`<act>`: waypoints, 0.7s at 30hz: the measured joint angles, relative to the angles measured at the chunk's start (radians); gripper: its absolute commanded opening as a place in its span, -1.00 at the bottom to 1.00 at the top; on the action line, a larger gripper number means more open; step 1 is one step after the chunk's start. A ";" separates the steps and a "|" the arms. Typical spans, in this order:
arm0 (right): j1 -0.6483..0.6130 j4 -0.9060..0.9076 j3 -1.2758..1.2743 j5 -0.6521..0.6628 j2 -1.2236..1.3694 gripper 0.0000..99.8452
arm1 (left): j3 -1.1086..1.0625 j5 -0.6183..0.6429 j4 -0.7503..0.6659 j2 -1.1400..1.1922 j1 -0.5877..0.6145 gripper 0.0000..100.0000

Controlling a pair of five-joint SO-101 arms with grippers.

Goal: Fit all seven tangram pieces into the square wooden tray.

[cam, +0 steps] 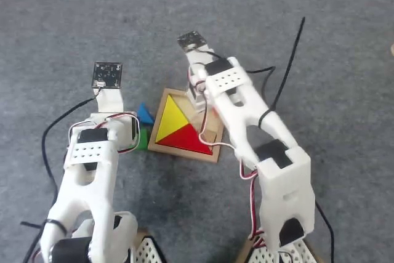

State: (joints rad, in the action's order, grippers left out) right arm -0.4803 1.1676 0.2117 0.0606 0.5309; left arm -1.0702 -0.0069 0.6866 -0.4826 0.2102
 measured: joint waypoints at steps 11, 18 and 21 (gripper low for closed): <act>0.068 0.005 -0.040 -0.002 0.005 -0.59 | 0.000 0.000 0.000 0.000 0.000 -0.73; 0.107 -0.011 -0.038 -0.025 0.017 -0.59 | 0.000 0.000 0.000 0.000 0.000 -0.73; 0.144 -0.023 -0.038 -0.046 0.017 -0.59 | 0.000 0.000 0.000 0.000 0.000 -0.73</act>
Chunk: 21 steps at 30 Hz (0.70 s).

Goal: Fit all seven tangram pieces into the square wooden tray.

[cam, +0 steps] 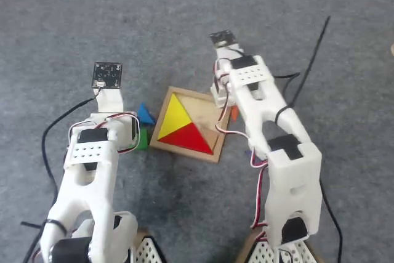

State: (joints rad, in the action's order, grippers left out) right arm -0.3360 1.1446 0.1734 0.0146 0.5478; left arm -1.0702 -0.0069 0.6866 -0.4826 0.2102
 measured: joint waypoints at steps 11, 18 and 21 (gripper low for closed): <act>0.074 -0.009 0.000 -0.006 0.000 -0.59 | 0.000 0.000 0.000 0.000 0.000 -0.73; 0.081 0.018 0.000 0.014 0.000 -0.59 | 0.000 0.000 0.000 0.000 0.000 -0.73; 0.080 0.021 0.000 0.020 0.000 -0.59 | 0.000 0.000 0.000 0.000 -0.018 -0.73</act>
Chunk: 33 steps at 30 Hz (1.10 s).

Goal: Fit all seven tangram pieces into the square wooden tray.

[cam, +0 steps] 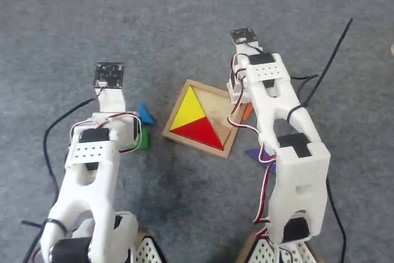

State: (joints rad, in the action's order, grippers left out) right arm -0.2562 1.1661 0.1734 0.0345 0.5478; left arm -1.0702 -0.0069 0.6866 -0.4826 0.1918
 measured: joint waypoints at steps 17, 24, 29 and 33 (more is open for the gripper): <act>0.124 0.057 0.000 0.005 -0.020 -0.59 | 0.000 0.000 0.000 0.000 -0.006 -0.73; 0.110 0.009 0.000 0.005 -0.005 -0.58 | 0.000 0.000 0.000 0.000 -0.006 -0.73; 0.077 0.006 0.000 0.005 -0.003 -0.58 | 0.000 0.000 0.000 0.000 -0.006 -0.73; 0.071 -0.006 0.002 0.002 0.014 -0.58 | 0.000 0.000 0.000 0.000 -0.006 -0.73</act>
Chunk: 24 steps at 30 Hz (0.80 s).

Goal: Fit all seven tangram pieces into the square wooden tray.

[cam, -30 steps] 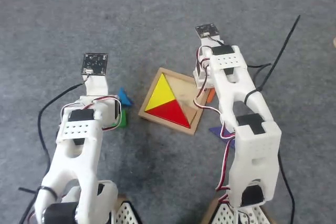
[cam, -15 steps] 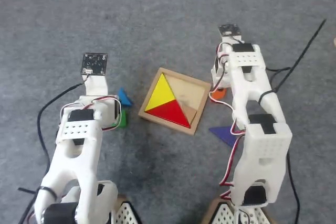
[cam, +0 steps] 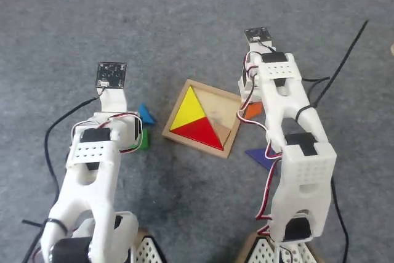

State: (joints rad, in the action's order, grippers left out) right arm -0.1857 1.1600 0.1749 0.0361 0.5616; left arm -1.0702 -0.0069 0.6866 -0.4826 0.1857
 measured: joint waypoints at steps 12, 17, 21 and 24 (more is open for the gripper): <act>0.006 0.052 0.005 -0.009 0.034 -0.59 | 0.000 0.000 0.000 0.000 0.002 -0.73; 0.021 0.052 -0.014 -0.041 0.021 -0.59 | 0.000 0.000 0.000 0.000 0.002 -0.73; 0.017 0.026 -0.060 -0.041 0.002 -0.59 | 0.000 0.000 0.000 0.000 0.002 -0.73; 0.012 0.026 -0.069 -0.041 -0.005 -0.59 | 0.000 0.000 0.000 0.000 0.002 -0.73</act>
State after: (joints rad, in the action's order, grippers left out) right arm -0.1734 1.1861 0.1059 -0.0054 0.5570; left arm -1.0702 -0.0069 0.6866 -0.4826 0.1872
